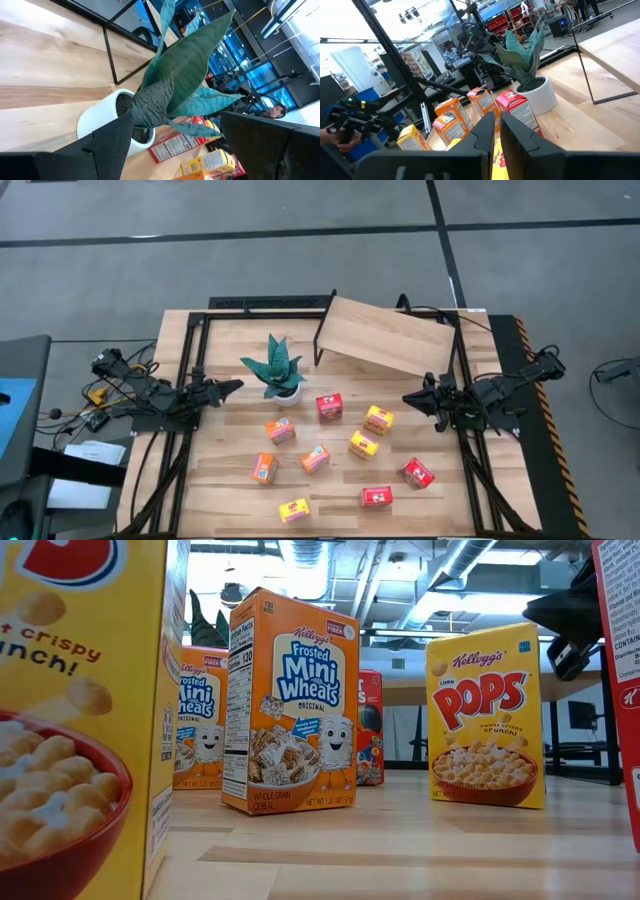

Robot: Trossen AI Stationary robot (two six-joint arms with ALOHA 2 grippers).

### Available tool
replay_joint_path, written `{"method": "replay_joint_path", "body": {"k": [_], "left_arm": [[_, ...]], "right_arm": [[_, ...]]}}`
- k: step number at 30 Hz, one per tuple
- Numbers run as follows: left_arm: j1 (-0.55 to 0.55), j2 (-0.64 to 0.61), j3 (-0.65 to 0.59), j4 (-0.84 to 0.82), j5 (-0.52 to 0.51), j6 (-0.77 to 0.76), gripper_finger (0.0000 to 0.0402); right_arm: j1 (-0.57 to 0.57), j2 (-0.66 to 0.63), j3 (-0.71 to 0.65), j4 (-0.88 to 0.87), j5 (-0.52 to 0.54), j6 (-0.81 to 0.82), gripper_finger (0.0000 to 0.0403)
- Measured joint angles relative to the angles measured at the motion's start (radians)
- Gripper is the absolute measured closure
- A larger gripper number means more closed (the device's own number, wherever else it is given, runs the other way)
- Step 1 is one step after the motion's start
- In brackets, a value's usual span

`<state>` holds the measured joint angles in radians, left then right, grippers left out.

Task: Stack cereal on shelf
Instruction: Put the top yellow cereal box on the shelf

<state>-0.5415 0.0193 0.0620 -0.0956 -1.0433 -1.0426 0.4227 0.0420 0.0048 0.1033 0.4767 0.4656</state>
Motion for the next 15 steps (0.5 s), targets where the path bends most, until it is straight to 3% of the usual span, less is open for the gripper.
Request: {"method": "replay_joint_path", "body": {"k": [15], "left_arm": [[0.000,0.000,0.000,-0.004,-0.044,-0.004,0.0109]], "right_arm": [[0.000,0.000,0.003,0.012,0.055,0.004,0.0346]]}}
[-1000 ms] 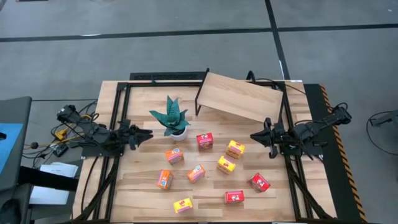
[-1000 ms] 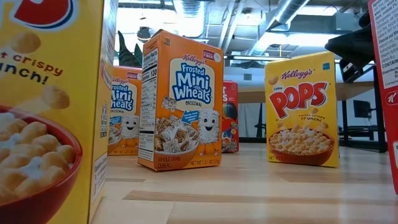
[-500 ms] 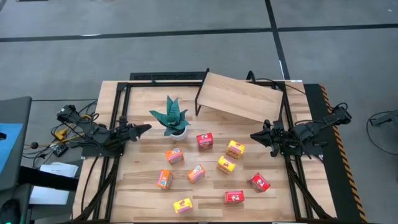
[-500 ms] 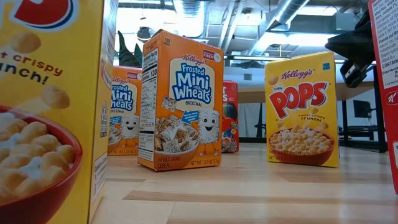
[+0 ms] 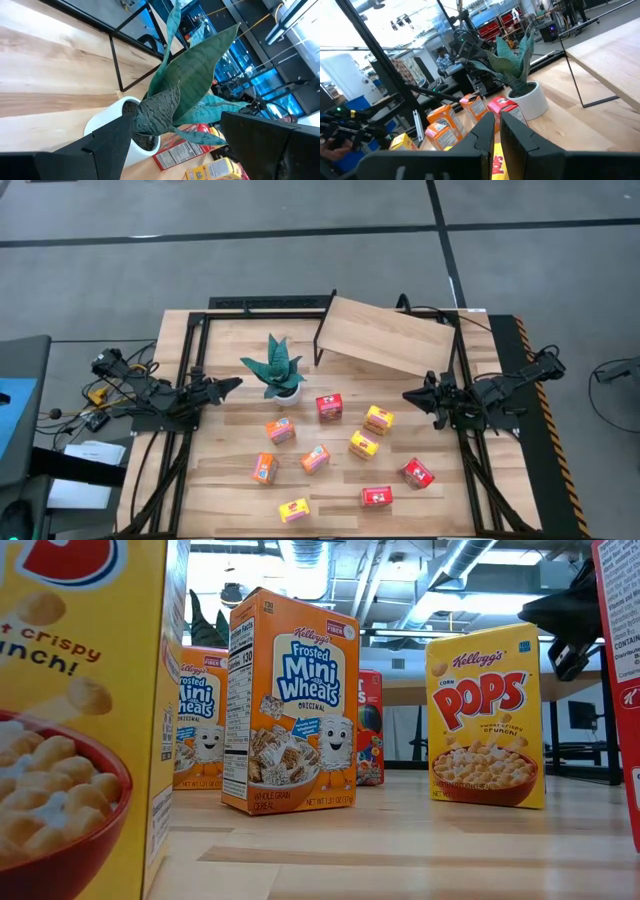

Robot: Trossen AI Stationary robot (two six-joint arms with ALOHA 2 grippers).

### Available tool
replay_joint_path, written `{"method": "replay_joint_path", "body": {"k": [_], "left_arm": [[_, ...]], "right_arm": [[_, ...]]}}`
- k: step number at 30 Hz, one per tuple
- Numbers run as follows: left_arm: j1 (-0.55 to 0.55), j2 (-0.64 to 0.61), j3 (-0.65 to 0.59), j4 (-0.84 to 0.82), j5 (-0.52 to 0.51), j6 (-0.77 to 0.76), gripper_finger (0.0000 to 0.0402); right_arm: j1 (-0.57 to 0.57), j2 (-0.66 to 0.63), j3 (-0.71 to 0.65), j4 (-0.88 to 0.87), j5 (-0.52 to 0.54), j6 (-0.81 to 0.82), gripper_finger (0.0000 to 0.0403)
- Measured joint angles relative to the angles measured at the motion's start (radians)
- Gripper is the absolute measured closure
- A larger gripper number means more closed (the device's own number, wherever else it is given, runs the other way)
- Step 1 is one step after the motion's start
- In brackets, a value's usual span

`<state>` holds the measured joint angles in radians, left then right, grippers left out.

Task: Stack cereal on shelf
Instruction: Put the top yellow cereal box on the shelf

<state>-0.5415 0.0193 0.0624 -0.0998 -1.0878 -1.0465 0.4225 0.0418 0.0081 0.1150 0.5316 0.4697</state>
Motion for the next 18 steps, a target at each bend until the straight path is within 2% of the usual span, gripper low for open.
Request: {"method": "replay_joint_path", "body": {"k": [4,12,18], "left_arm": [[0.000,0.000,0.000,0.024,0.001,-0.048,0.0109],[0.000,0.000,0.001,0.132,0.002,0.004,0.0109],[0.000,0.000,0.001,0.198,0.027,0.017,0.0109]], "right_arm": [[0.000,0.001,0.030,0.013,-0.002,0.001,0.0346],[0.000,0.000,0.071,0.244,-0.003,-0.151,0.0346],[0.002,0.000,0.179,0.238,-0.009,-0.252,0.0333]]}}
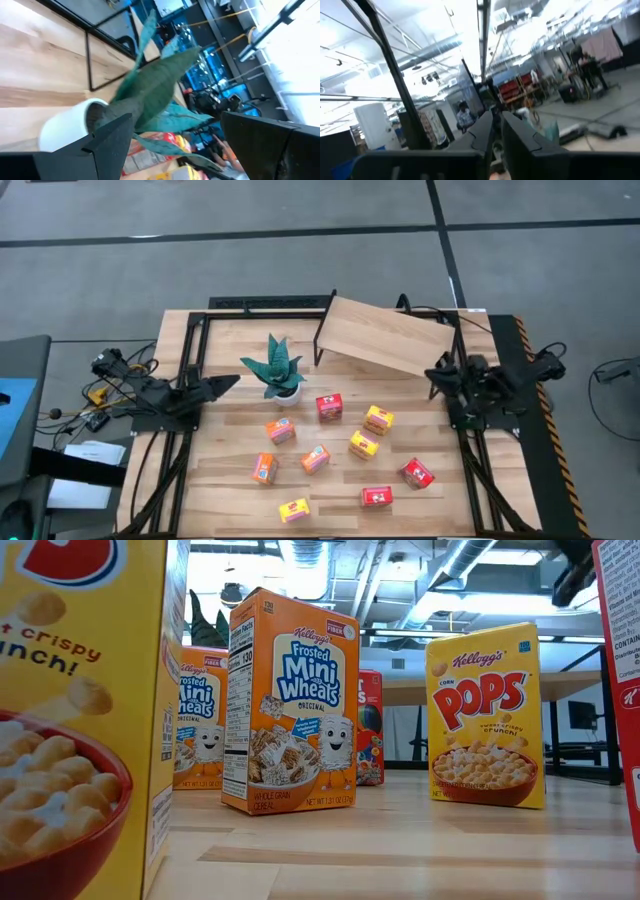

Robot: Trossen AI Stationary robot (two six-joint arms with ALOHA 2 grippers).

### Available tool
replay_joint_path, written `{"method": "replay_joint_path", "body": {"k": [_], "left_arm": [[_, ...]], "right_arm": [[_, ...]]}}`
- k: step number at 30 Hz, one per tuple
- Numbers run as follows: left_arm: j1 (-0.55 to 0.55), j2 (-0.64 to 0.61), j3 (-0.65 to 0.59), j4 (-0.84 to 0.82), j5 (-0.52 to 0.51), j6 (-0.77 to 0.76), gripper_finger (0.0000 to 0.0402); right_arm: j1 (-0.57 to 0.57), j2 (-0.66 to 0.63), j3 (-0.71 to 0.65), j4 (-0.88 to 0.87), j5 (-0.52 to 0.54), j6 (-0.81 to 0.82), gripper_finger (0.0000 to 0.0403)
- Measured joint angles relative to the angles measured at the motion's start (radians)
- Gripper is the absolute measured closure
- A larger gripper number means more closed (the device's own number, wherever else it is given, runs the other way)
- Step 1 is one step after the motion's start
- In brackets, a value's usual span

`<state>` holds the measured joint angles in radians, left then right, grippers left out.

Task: Stack cereal on shelf
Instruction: Put the top yellow cereal box on the shelf

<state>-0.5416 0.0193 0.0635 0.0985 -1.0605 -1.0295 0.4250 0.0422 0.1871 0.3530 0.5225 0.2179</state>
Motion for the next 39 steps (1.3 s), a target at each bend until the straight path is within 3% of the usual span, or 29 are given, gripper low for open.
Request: {"method": "replay_joint_path", "body": {"k": [5,10,13,16,22,29,39], "left_arm": [[0.000,0.000,0.000,0.145,0.082,0.049,0.0109],[0.000,0.000,0.025,0.373,0.189,0.244,0.0109],[0.000,0.000,0.088,0.388,0.207,0.346,0.0109],[0.000,0.021,0.161,0.387,0.214,0.450,0.0109],[0.000,0.120,0.326,0.342,0.217,0.620,0.0109],[0.000,0.245,0.491,0.214,0.216,0.679,0.0109],[0.000,0.316,0.531,0.168,0.212,0.679,0.0109]], "right_arm": [[0.001,0.036,0.131,-0.043,-0.001,-0.115,0.0272],[-0.002,0.117,0.298,-0.240,0.002,-0.140,0.0171],[-0.001,0.188,0.399,-0.325,0.002,-0.130,0.0117],[0.000,0.278,0.524,-0.455,0.002,-0.105,0.0090],[0.000,0.537,0.817,-0.932,0.002,0.010,0.0095],[0.000,0.840,1.058,-1.426,-0.006,0.207,0.0103],[-0.028,1.108,1.082,-1.509,-0.132,0.399,0.0101]]}}
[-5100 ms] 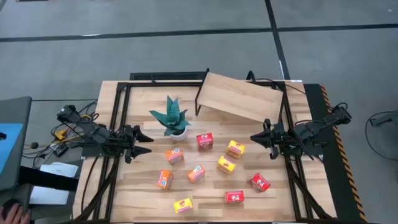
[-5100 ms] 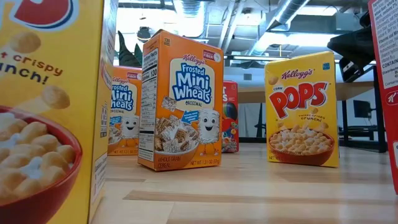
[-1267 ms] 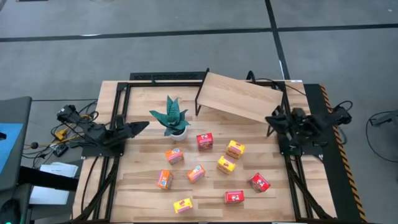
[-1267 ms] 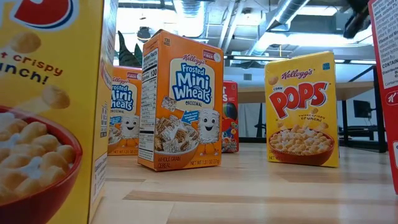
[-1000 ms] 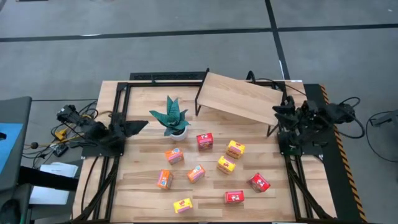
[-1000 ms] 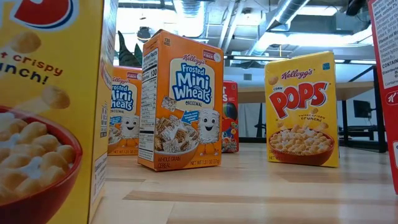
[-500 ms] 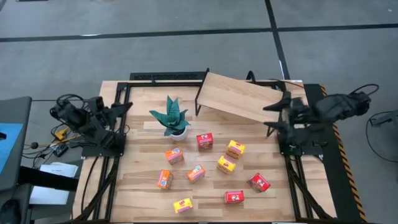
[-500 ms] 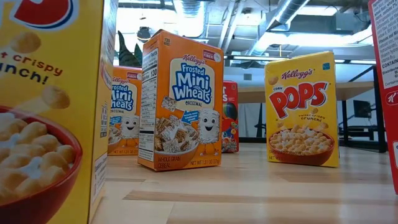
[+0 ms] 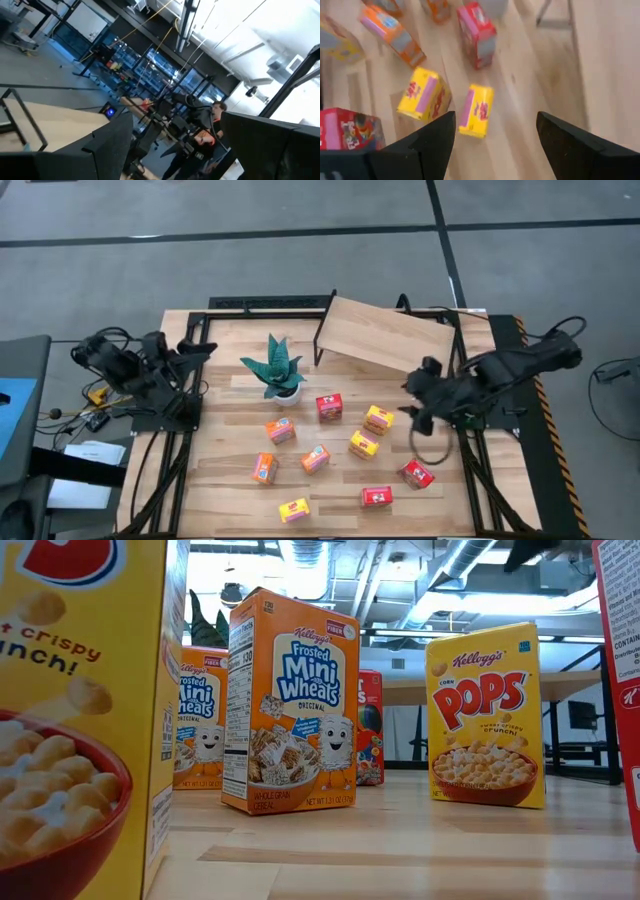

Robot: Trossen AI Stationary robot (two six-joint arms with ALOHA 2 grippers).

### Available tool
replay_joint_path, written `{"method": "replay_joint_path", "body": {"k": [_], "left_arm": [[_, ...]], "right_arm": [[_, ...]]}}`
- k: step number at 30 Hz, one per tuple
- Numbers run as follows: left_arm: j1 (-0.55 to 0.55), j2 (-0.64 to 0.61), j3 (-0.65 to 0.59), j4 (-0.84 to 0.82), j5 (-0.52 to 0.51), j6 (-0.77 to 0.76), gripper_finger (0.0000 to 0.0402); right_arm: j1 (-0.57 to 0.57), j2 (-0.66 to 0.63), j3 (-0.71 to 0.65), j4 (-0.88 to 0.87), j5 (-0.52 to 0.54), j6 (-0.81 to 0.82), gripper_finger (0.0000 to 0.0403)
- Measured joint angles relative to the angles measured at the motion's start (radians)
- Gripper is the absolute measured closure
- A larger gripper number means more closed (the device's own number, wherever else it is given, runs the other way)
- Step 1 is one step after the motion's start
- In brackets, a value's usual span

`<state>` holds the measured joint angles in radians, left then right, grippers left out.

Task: Stack cereal on shelf
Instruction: Put the top yellow cereal box on the shelf

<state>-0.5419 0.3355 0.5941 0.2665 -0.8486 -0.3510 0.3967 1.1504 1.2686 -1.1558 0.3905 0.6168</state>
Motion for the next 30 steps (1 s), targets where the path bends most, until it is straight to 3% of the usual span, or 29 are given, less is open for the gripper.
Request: {"method": "replay_joint_path", "body": {"k": [5,22,30], "left_arm": [[0.000,0.003,0.000,-0.039,0.000,-0.017,0.0109],[0.000,0.003,0.000,-0.099,-0.011,-0.062,0.0109],[0.000,0.003,0.000,-0.146,-0.025,-0.108,0.0109]], "right_arm": [[-0.073,0.099,0.000,-0.048,-0.103,0.139,0.0101],[-0.160,0.344,0.000,0.046,-0.233,-0.013,0.0101],[-0.177,0.343,-0.069,0.127,-0.263,-0.016,0.0101]]}}
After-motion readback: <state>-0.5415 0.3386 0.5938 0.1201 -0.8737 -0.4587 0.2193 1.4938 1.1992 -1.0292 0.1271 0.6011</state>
